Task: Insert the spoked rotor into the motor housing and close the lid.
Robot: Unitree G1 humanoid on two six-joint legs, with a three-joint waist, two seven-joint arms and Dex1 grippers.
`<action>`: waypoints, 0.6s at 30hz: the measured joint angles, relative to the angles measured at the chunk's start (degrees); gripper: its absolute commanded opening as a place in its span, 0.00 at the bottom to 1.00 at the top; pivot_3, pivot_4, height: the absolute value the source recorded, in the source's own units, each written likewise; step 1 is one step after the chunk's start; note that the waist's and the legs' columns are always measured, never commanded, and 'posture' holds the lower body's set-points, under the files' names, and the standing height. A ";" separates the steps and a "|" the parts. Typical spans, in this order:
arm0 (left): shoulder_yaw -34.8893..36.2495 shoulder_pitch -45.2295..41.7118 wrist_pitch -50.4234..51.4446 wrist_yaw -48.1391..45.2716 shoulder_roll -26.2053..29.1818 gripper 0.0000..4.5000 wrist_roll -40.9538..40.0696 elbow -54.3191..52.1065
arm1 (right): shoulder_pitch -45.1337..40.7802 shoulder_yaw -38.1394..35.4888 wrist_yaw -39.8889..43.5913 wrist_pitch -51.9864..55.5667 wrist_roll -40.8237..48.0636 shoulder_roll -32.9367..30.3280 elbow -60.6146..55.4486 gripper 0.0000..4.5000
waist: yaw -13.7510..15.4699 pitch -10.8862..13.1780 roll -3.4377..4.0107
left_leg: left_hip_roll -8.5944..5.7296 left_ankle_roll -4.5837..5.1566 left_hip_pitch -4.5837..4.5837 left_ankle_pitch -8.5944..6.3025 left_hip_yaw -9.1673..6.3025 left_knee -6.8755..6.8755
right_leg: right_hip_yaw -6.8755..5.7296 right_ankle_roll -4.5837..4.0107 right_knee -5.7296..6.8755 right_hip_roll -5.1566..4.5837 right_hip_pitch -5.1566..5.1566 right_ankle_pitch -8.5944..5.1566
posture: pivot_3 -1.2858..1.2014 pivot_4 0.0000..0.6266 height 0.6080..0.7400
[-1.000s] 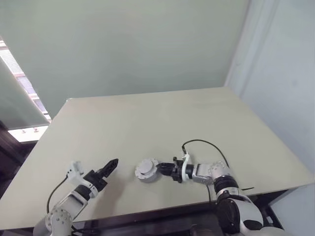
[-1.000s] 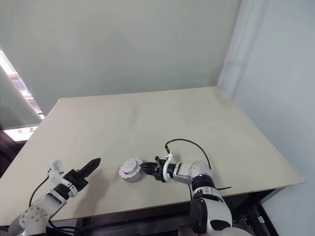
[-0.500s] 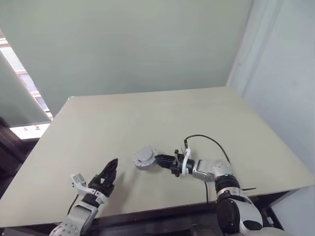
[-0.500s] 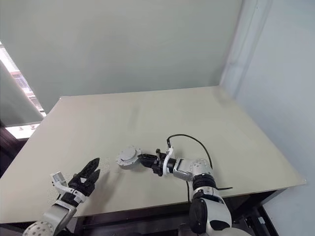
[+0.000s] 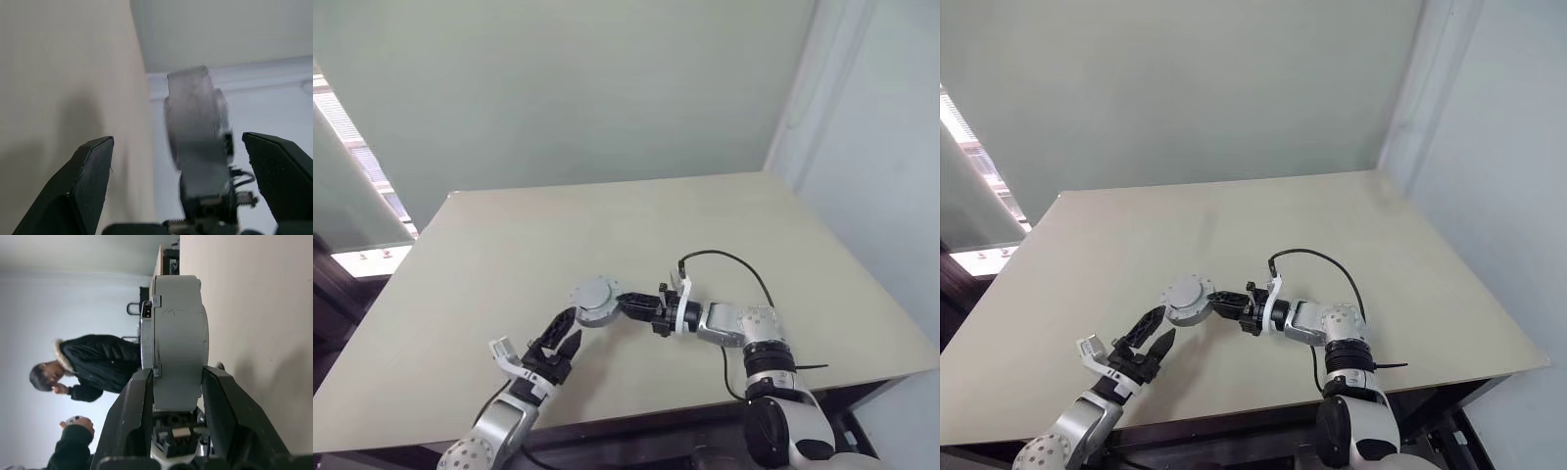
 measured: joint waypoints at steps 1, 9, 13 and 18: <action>-0.11 -0.49 -0.26 0.07 -0.22 1.00 -0.34 0.20 | 0.00 0.47 -0.23 0.08 0.20 0.00 -0.07 0.27 | -0.01 0.00 0.00 | 0.00 0.00 0.00 0.00 0.01 0.00 | 0.01 0.00 -0.01 0.00 0.00 0.00 | 0.52 0.00 1.00; -2.52 -2.27 -0.89 0.20 -0.94 1.00 -0.66 2.50 | 0.04 1.67 -1.37 0.44 1.43 0.00 -0.21 0.27 | 0.03 0.01 -0.01 | -0.01 0.01 -0.07 0.00 0.00 0.00 | 0.00 0.00 -0.06 0.00 -0.02 0.00 | 0.52 0.00 1.00; -4.21 -2.86 -1.41 0.03 -1.10 1.00 0.13 3.73 | 0.09 2.10 -1.47 0.46 1.92 0.00 -0.24 0.27 | 0.02 0.01 -0.01 | -0.01 0.01 -0.07 0.00 0.00 0.00 | 0.00 0.01 -0.06 0.00 -0.03 0.01 | 0.52 0.00 1.00; -4.75 -3.49 -2.08 0.01 -1.15 0.72 0.72 4.25 | 0.61 2.92 -2.32 0.52 1.92 0.05 -0.26 0.27 | 0.02 0.01 -0.01 | -0.01 0.01 -0.09 0.00 0.00 0.00 | 0.00 0.10 -0.05 0.00 -0.06 0.06 | 0.52 0.00 1.00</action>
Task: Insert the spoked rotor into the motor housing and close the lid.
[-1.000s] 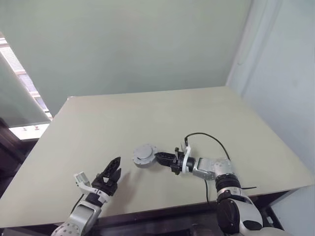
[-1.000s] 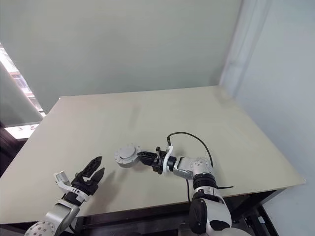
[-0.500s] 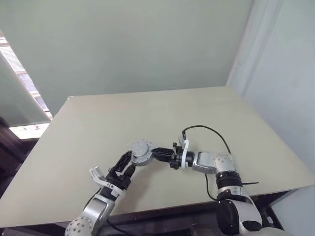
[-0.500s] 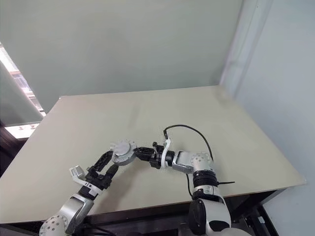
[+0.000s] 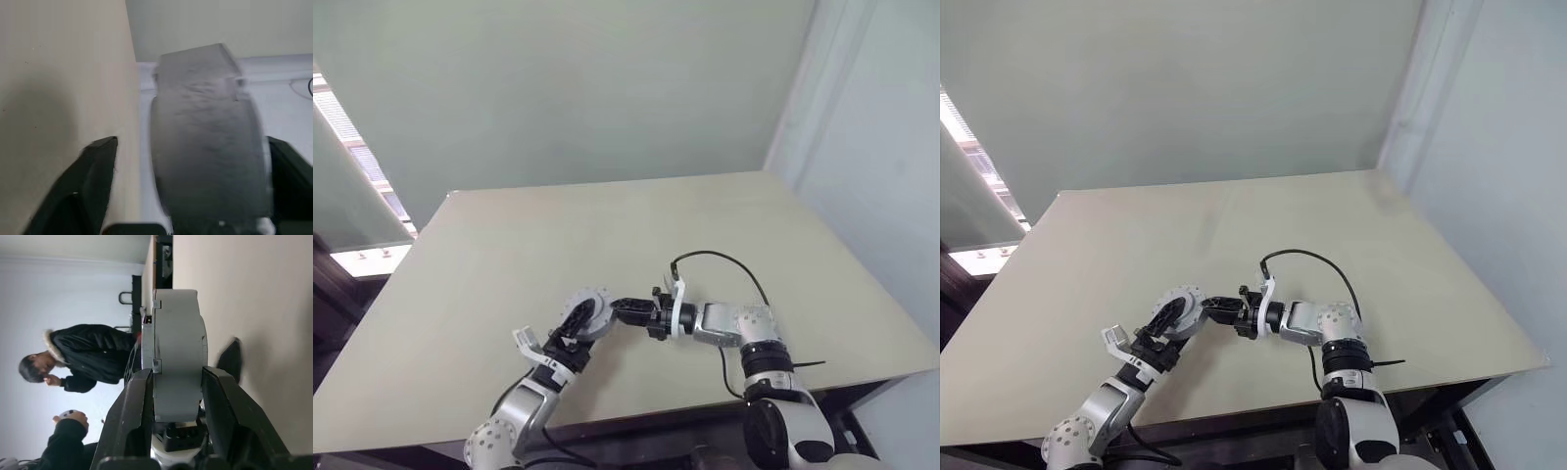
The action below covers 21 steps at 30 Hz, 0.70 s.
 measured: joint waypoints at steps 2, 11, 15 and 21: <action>0.00 -0.10 -0.09 -0.19 0.01 0.55 -0.05 0.00 | 0.39 0.32 -0.13 -0.07 -0.02 0.06 -0.01 0.27 | 0.01 0.00 0.00 | 0.00 0.00 -0.01 0.00 0.00 0.00 | 0.00 0.00 0.00 0.00 0.00 0.00 | 0.52 0.00 1.00; -0.05 0.20 -0.10 -0.72 -0.06 0.47 -0.81 0.04 | 2.08 1.62 0.31 -0.75 0.06 0.33 -2.03 0.27 | 0.02 0.00 -0.01 | -0.01 0.00 -0.48 0.01 0.00 0.08 | 0.01 0.03 0.06 0.00 -0.42 0.03 | 0.52 0.00 1.00; -0.28 0.38 -0.67 -0.66 -0.09 0.47 -0.75 0.04 | 2.62 3.23 0.77 -2.95 -0.09 0.39 -2.35 0.43 | -0.01 0.00 -0.01 | -0.01 0.00 -0.70 0.01 0.01 0.19 | 0.02 0.02 0.15 0.00 -0.61 0.04 | 0.52 0.00 1.00; -0.29 0.47 -2.02 -0.47 -0.04 0.46 -0.13 -0.03 | 3.17 6.98 3.39 -5.61 -0.66 0.43 -4.66 0.89 | 0.00 0.00 -0.01 | -0.01 0.00 -0.70 0.01 0.01 0.25 | 0.01 0.02 0.18 0.02 -0.61 0.04 | 0.52 0.00 1.00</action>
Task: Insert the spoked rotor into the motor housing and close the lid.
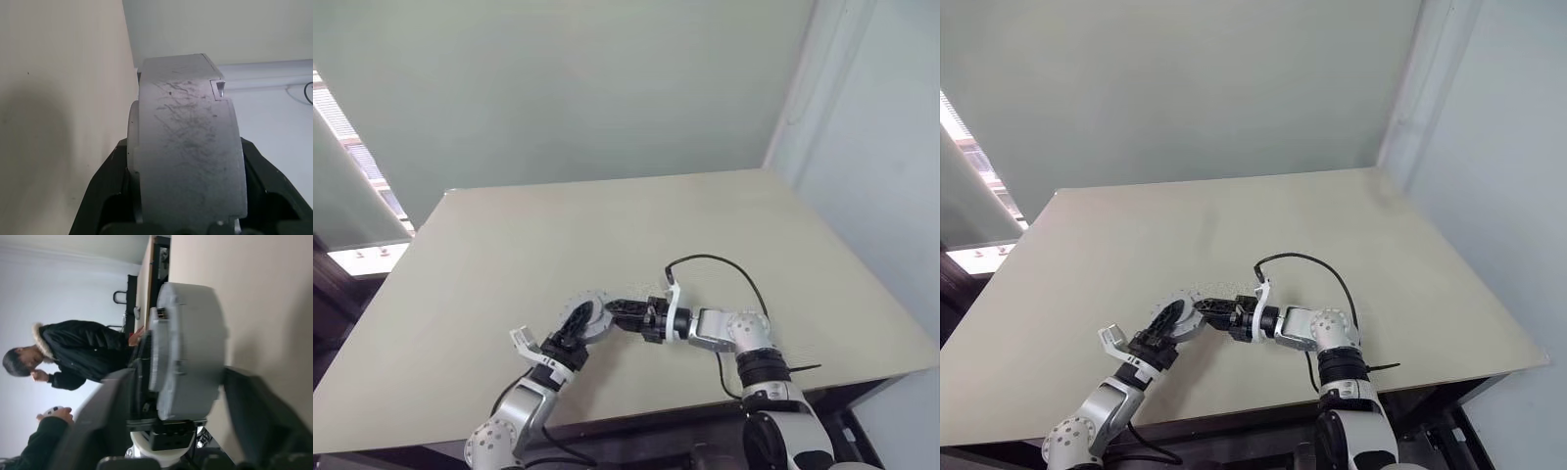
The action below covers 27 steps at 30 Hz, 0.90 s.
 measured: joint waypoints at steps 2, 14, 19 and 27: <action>0.03 0.00 -0.56 0.14 0.00 0.46 0.38 0.00 | 0.04 0.40 0.55 -1.00 0.01 0.01 -0.28 1.00 | 0.03 0.00 0.00 | 0.00 0.00 0.00 0.00 0.00 0.01 | -0.01 0.00 0.00 0.00 0.01 0.00 | 0.52 0.00 1.00; 1.26 -0.86 -10.90 0.38 1.85 0.45 7.03 -0.14 | 8.67 20.86 13.18 -28.20 -18.75 -5.50 -12.78 1.00 | 0.05 -0.01 -0.01 | 0.00 -0.02 0.00 0.00 0.00 0.07 | -0.01 0.01 0.01 0.01 0.01 0.01 | 0.52 0.00 1.00; 1.31 -1.23 -18.44 0.19 5.68 0.45 16.56 -0.13 | 11.50 29.65 18.65 -49.17 -32.58 -11.65 -13.42 1.00 | 0.05 0.00 -0.03 | 0.00 -0.04 0.01 0.01 0.00 0.10 | 0.00 0.01 0.05 0.01 0.00 0.01 | 0.52 0.00 1.00; 0.94 -6.10 -28.25 0.01 8.08 0.45 28.69 4.56 | 13.11 33.92 22.38 -63.71 -40.68 -13.11 -12.58 1.00 | 1.32 -0.03 -0.25 | -0.03 -0.09 0.01 0.04 -0.01 0.18 | 0.01 -0.04 0.06 -0.01 0.04 0.06 | 0.52 0.00 1.00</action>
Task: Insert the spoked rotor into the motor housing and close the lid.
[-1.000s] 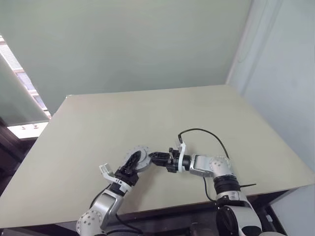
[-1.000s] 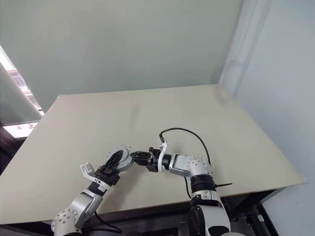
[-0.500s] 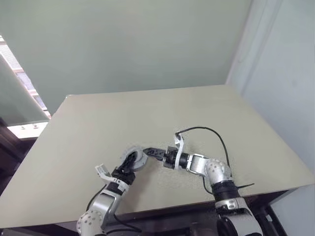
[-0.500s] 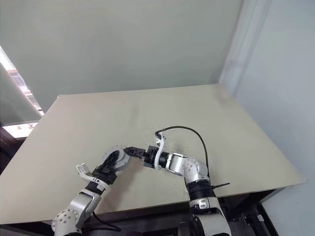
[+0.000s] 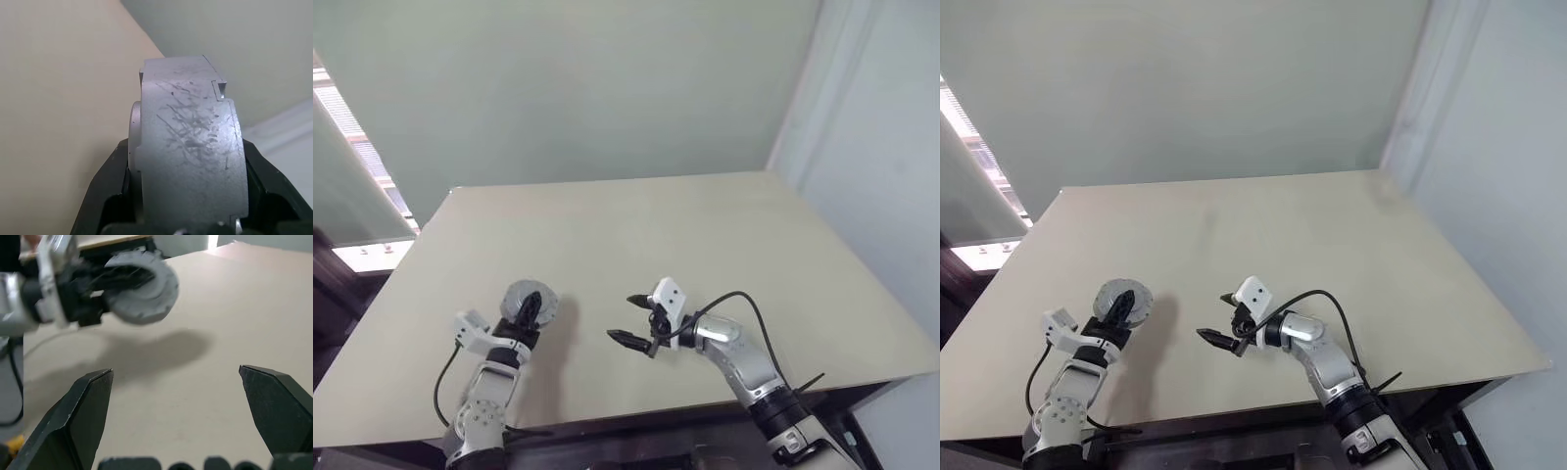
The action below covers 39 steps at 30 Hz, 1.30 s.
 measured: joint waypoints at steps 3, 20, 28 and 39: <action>0.16 -0.68 -1.15 0.21 0.32 0.45 2.01 2.80 | 0.33 0.30 0.12 -1.41 -1.13 -0.02 0.06 1.00 | 0.30 -0.04 -0.08 | 0.00 0.00 0.00 0.00 -0.03 0.01 | -0.02 0.00 0.02 0.00 0.01 0.01 | 0.52 0.00 1.00; 0.04 -2.84 -3.77 0.55 1.76 0.83 9.60 10.65 | 1.85 0.54 0.22 -2.16 -3.84 -0.42 0.05 1.00 | 1.35 -0.05 -0.31 | 0.02 0.01 0.03 0.00 -0.02 0.41 | -0.05 -0.02 0.11 0.04 0.15 0.18 | 0.52 0.00 1.00; -0.59 -2.86 -7.73 1.87 3.08 0.99 16.07 11.72 | 1.85 0.63 0.24 -2.20 -4.88 -0.45 0.12 1.00 | 1.35 -0.05 -0.31 | 0.02 0.01 0.37 0.00 -0.03 0.43 | -0.05 -0.02 0.09 0.05 0.46 0.20 | 0.52 0.00 1.00; -0.49 -1.83 -18.68 7.25 7.36 0.99 26.84 12.66 | 1.81 0.62 0.28 -2.28 -4.97 -0.45 1.42 1.00 | 1.37 -0.03 -0.29 | 0.03 0.01 0.91 -0.01 -0.01 0.37 | -0.05 -0.02 0.08 0.03 0.97 0.18 | 0.52 0.00 1.00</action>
